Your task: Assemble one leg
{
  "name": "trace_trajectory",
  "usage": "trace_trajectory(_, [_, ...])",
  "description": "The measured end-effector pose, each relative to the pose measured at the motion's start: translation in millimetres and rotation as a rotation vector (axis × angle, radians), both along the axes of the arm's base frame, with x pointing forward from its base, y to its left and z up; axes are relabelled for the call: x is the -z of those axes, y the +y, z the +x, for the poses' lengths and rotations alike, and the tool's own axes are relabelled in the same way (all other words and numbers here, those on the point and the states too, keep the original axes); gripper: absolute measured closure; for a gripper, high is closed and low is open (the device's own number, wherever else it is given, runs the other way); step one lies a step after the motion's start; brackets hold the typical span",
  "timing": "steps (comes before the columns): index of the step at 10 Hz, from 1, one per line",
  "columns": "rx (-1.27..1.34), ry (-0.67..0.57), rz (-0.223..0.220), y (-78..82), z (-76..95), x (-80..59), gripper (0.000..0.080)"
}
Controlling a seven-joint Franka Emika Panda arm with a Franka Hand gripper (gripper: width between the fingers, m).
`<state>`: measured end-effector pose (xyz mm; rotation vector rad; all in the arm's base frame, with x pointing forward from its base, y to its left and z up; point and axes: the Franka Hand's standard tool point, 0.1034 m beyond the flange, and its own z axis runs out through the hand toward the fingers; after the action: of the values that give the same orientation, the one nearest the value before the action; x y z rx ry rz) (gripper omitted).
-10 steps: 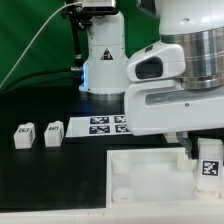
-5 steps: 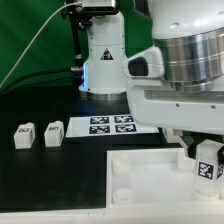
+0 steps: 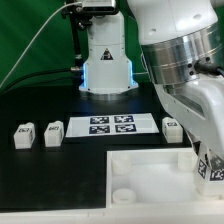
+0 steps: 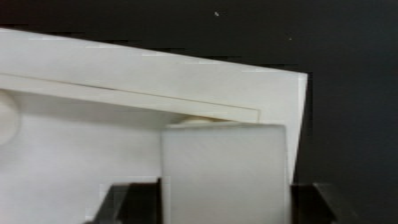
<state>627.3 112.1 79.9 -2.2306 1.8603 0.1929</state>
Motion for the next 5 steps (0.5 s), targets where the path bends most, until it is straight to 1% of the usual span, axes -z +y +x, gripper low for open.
trace_trajectory(1, [-0.039, -0.010, -0.002, 0.0, -0.1, 0.3, 0.0493])
trace_trajectory(2, [-0.040, -0.010, -0.002, 0.4, -0.3, 0.5, 0.0310])
trace_trajectory(3, [-0.234, -0.047, -0.038, 0.4, -1.3, 1.0, 0.0204])
trace_trajectory(4, [-0.405, -0.091, -0.066, 0.8, 0.2, -0.2, 0.0204])
trace_trajectory(5, [-0.515, -0.122, -0.078, 1.9, 1.4, -1.1, 0.0159])
